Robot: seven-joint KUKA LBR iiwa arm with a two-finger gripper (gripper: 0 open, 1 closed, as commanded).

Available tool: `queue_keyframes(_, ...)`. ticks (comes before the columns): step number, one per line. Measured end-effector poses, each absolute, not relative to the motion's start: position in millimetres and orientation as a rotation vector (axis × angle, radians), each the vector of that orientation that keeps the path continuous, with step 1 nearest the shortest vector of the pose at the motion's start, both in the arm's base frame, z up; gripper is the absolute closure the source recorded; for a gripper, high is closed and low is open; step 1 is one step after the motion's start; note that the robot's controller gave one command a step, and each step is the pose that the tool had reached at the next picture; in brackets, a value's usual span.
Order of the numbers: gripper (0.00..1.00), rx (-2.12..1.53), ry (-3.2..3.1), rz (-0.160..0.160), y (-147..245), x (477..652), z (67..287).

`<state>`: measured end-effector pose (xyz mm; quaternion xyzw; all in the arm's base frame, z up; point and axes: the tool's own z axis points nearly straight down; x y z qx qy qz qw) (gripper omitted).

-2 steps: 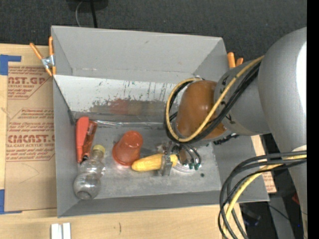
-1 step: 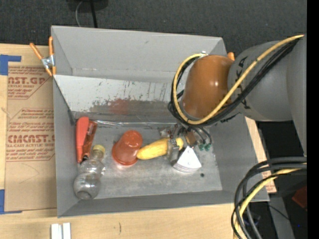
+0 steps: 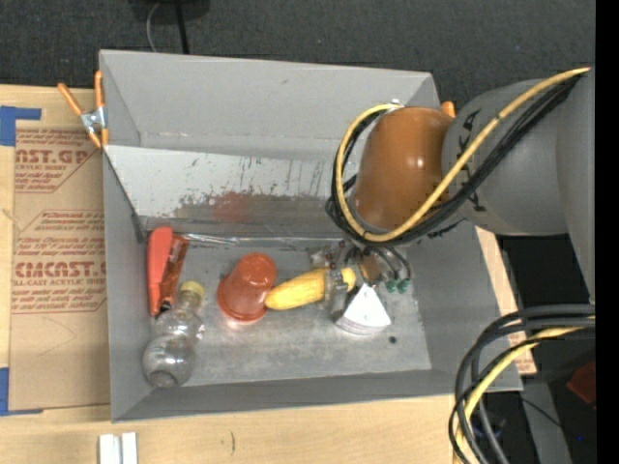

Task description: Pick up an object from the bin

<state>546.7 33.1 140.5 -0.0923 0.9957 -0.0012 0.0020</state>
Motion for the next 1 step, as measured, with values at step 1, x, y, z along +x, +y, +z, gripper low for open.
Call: queue_keyframes(1, 1.0, -0.337, 3.116, -0.004, 24.6, 563.8, 218.0)
